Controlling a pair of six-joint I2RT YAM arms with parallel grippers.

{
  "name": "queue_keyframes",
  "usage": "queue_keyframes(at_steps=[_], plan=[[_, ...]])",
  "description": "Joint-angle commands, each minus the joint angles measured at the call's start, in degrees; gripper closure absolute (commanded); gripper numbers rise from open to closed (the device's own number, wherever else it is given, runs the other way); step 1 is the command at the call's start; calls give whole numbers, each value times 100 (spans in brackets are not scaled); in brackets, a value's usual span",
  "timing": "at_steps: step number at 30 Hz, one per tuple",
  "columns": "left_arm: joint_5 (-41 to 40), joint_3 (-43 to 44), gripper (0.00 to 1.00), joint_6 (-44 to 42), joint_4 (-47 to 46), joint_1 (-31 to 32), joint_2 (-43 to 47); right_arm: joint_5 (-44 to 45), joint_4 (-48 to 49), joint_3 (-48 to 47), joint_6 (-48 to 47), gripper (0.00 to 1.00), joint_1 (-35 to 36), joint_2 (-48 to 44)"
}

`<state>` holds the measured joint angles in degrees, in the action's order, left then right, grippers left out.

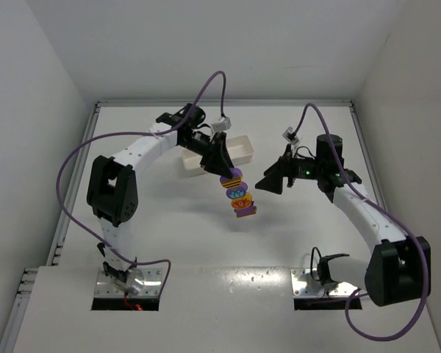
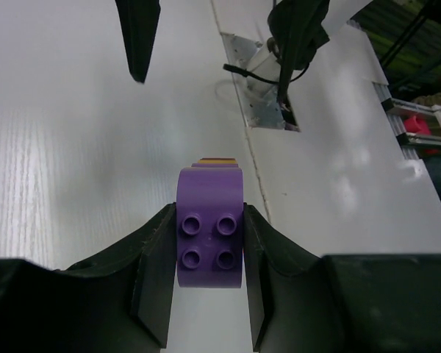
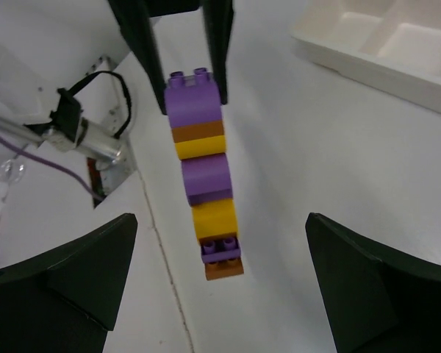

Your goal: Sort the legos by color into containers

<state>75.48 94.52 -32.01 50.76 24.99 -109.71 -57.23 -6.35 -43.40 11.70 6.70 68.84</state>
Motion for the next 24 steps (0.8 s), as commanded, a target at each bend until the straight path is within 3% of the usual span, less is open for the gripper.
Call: queue_keyframes(at_steps=[1,16,24], plan=[[801,-21,94,28,-40,-65,73,-701,679,-63,280,2,296,77],[907,-21,94,195,-93,-65,20,-464,354,-336,-212,4,1018,709],[907,-21,94,195,-93,-12,-33,-350,248,-670,-265,9,1202,1070]])
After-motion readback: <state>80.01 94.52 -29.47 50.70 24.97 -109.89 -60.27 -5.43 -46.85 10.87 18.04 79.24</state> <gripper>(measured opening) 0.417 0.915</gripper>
